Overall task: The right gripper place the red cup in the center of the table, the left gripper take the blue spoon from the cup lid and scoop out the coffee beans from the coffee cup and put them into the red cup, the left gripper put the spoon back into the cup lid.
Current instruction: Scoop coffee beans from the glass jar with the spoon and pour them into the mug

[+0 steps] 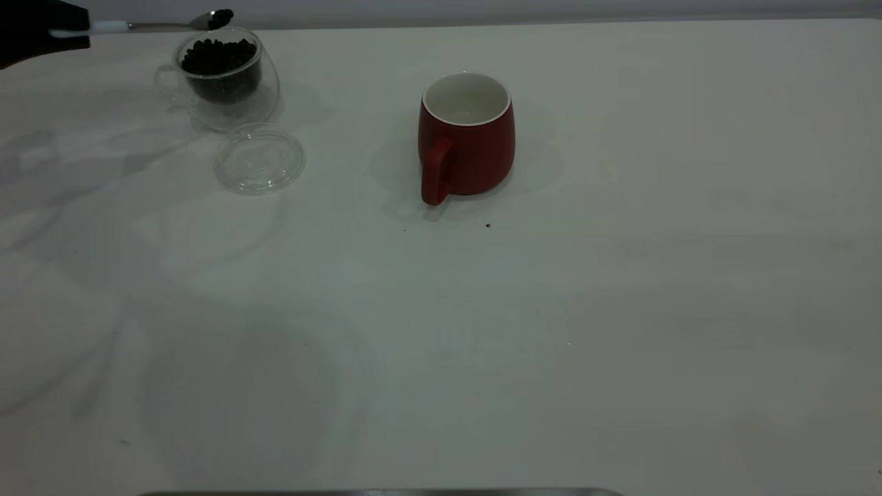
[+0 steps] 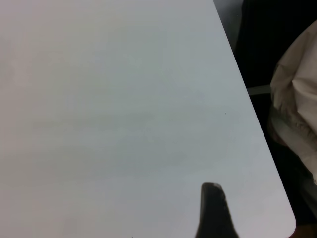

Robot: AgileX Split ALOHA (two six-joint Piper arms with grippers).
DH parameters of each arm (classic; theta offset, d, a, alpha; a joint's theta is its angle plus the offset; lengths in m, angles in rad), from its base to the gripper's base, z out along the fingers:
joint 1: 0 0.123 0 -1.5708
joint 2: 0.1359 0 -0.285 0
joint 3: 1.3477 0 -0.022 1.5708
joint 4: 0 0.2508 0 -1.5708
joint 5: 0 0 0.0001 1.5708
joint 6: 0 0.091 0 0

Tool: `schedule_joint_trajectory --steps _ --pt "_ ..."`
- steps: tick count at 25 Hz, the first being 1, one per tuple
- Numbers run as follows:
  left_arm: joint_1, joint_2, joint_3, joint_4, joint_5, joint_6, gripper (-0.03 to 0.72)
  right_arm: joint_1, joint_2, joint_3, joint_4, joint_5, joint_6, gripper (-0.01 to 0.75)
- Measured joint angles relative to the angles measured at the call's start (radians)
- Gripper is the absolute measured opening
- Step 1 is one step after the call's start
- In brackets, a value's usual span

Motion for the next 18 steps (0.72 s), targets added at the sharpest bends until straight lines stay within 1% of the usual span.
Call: schedule_joint_trajectory --steps 3,7,18 --pt "-0.014 0.000 0.000 0.000 0.000 0.000 0.126 0.000 0.000 0.000 0.000 0.000 0.000 0.532" --pt "-0.053 0.000 0.000 0.000 0.000 0.000 0.126 0.000 0.000 0.000 0.000 0.000 0.000 0.532" --pt "-0.192 0.000 0.000 0.000 0.000 0.002 0.126 0.000 0.000 0.000 0.000 0.000 0.000 0.532"
